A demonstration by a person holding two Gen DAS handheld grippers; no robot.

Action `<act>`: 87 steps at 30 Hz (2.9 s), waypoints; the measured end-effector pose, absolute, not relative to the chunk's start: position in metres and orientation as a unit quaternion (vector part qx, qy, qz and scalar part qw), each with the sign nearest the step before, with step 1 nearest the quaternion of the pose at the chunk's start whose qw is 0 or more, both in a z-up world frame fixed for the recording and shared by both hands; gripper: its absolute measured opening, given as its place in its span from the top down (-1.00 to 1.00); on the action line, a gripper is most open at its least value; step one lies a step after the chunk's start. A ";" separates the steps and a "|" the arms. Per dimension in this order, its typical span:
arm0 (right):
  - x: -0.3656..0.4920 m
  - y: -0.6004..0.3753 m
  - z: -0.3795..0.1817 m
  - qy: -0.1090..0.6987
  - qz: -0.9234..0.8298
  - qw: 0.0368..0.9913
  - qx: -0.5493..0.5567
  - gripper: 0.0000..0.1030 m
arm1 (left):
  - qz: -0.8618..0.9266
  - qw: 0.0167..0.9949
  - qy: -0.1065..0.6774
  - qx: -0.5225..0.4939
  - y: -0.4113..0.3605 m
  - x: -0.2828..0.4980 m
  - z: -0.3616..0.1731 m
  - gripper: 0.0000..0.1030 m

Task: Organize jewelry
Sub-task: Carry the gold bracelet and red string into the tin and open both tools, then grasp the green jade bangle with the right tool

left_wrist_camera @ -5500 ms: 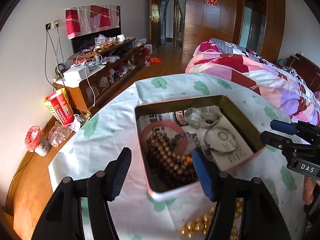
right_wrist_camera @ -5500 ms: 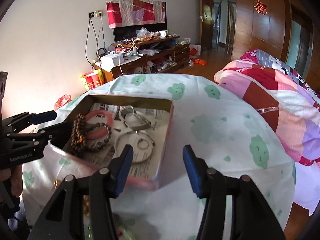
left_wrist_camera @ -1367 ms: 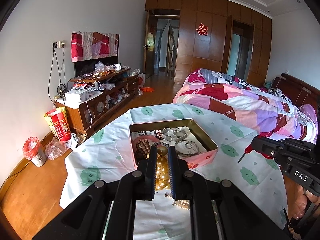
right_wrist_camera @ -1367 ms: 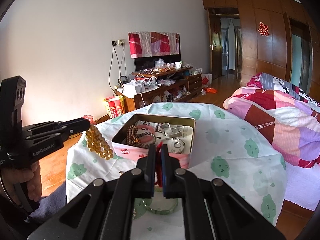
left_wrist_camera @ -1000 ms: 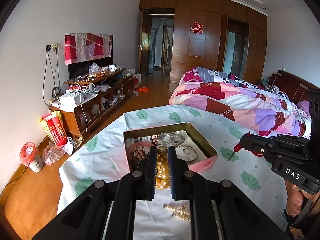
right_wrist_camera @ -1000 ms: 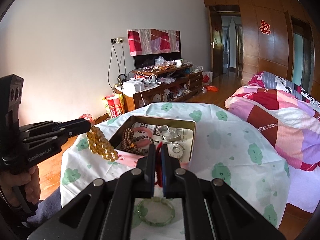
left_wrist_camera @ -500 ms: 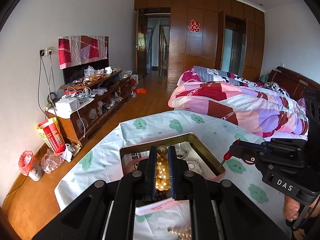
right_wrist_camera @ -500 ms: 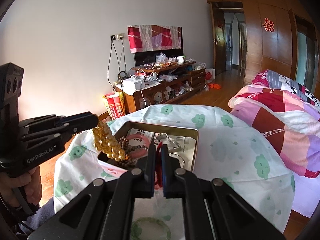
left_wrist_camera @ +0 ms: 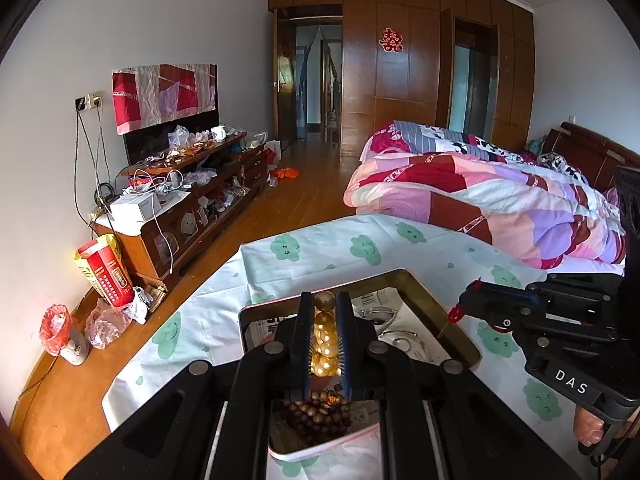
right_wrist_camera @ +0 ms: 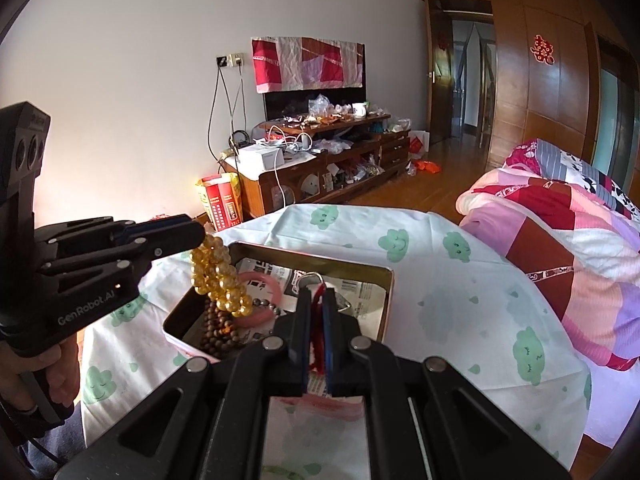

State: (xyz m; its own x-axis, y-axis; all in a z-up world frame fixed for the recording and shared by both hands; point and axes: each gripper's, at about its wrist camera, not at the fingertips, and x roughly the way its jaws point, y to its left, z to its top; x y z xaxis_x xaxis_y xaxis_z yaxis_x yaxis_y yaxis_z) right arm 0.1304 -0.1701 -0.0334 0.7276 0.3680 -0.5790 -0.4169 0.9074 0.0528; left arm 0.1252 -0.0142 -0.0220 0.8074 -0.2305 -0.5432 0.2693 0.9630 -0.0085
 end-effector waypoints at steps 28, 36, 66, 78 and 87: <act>0.162 -0.154 -0.058 0.328 0.204 0.921 -0.046 0.86 | -0.114 0.943 0.310 0.038 -0.012 0.154 -0.044 0.81; 0.164 -0.152 -0.062 0.332 0.202 0.920 -0.048 0.86 | -0.113 0.942 0.314 0.036 -0.012 0.156 -0.048 0.81; 0.130 -0.193 -0.074 0.352 0.168 0.920 -0.019 -0.08 | -0.062 0.940 0.336 0.014 0.013 0.116 -0.070 -0.34; 0.091 -0.193 -0.085 0.359 0.169 0.918 -0.013 -0.30 | -0.056 0.928 0.366 0.034 0.007 0.071 -0.089 -0.34; 0.067 -0.195 -0.099 0.369 0.158 0.916 -0.013 -0.34 | -0.050 0.922 0.382 0.027 0.009 0.052 -0.101 -0.34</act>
